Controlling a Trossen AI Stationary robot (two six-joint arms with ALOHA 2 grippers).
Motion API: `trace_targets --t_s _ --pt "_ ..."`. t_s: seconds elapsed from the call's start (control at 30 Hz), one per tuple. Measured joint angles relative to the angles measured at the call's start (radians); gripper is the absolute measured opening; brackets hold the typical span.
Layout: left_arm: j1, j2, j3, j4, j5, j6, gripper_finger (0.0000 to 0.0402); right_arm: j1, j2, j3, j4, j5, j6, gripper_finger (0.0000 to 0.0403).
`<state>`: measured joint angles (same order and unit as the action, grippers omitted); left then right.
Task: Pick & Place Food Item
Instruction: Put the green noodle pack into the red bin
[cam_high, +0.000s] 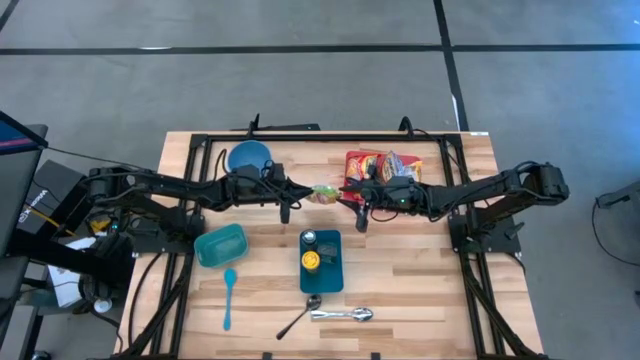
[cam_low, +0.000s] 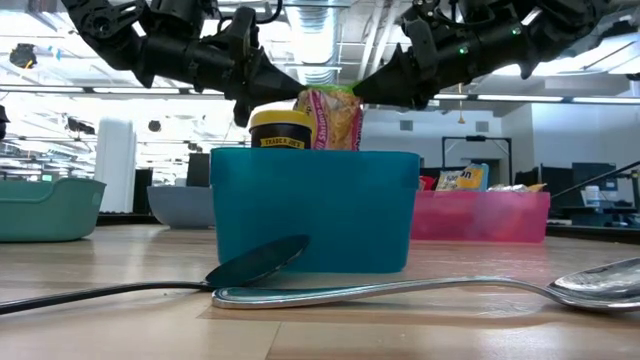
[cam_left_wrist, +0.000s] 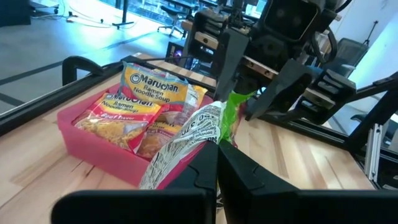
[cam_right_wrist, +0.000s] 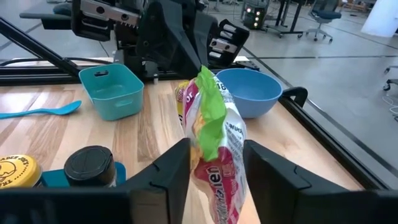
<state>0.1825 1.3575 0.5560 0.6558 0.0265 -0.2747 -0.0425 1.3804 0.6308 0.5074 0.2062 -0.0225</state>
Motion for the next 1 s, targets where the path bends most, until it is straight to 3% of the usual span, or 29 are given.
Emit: trace_targets --t_s 0.63,1.0 --pt "0.0 0.0 0.0 -0.001 0.0 0.0 0.0 0.0 0.0 0.0 -0.005 0.0 0.025 0.0008" --pt "0.0 0.0 0.0 -0.002 0.0 0.006 0.0 0.0 0.0 0.0 -0.004 0.0 0.023 0.0002"
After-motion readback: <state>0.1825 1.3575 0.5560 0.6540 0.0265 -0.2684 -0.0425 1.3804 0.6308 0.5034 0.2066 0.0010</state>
